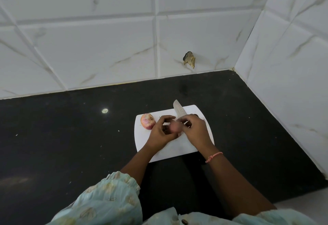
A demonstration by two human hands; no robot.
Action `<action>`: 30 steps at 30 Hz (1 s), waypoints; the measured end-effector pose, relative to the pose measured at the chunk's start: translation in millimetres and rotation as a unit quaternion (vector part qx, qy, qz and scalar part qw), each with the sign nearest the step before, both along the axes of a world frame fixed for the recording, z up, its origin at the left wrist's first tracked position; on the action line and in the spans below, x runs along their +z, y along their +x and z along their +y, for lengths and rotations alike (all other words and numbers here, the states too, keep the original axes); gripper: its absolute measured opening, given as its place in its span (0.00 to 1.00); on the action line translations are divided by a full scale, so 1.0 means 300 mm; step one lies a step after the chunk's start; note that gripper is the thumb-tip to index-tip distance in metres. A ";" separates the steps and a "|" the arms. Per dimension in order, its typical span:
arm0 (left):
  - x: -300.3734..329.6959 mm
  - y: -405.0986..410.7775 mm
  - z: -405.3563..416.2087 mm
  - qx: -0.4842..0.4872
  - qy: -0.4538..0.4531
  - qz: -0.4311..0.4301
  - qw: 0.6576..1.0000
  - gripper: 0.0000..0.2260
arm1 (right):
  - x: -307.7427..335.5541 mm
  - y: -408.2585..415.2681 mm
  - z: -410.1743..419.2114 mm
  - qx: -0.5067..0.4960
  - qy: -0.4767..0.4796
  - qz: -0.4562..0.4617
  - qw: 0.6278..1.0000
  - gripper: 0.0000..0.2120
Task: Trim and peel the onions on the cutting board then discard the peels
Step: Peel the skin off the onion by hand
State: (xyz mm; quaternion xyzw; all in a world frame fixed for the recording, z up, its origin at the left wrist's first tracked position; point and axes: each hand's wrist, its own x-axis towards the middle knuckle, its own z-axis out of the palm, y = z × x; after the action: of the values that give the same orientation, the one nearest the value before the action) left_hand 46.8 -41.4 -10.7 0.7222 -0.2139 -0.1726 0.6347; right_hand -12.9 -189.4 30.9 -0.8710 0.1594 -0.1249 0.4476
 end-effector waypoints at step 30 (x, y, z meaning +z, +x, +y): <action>-0.012 -0.011 -0.022 0.041 0.031 0.017 0.999 0.15 | 0.005 -0.060 -0.040 -0.071 -0.053 -0.032 0.996 0.12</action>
State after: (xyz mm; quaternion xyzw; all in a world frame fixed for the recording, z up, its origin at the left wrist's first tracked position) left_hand 43.3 -47.9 -14.1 0.7469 -0.1677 -0.1646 0.6220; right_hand -30.8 -201.2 32.4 -0.8756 0.1998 -0.1921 0.3956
